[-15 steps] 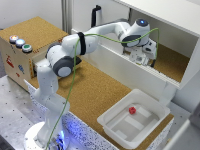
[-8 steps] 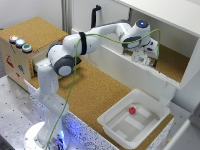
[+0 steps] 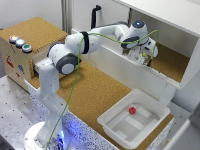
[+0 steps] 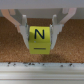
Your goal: Put the grasped yellow block inside the right cabinet
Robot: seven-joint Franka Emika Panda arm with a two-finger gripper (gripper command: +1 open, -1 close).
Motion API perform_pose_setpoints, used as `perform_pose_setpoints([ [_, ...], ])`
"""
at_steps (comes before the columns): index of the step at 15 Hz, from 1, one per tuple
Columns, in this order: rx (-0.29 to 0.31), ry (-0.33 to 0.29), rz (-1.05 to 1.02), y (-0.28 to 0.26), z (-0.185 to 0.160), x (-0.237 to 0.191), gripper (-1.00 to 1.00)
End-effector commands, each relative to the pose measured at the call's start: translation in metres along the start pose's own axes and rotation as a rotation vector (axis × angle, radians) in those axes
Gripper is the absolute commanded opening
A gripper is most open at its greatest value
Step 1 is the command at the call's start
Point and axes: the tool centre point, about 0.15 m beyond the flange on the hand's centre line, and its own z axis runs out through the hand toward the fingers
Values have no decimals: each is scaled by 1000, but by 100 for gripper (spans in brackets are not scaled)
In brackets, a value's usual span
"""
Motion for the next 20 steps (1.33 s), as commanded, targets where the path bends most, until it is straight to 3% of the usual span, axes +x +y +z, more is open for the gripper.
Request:
perform_pose_setpoints([
  [1, -35, 86, 21, -15, 37, 23, -100],
  [6, 13, 93, -6, -11, 54, 36, -100],
  [7, 35, 79, -11, -11, 52, 36, 100],
  [13, 43, 106, -173, -27, 10, 24, 100],
  [15, 154, 116, -324, -37, 3, 16, 100],
  [16, 258, 133, -404, -41, 0, 7, 100],
  [17, 257, 177, -463, -39, -13, -5, 100],
  [18, 210, 217, -532, -35, -32, -20, 100],
  [19, 240, 244, -543, -28, -44, -34, 100],
  [20, 220, 251, -520, -17, -56, -47, 100],
])
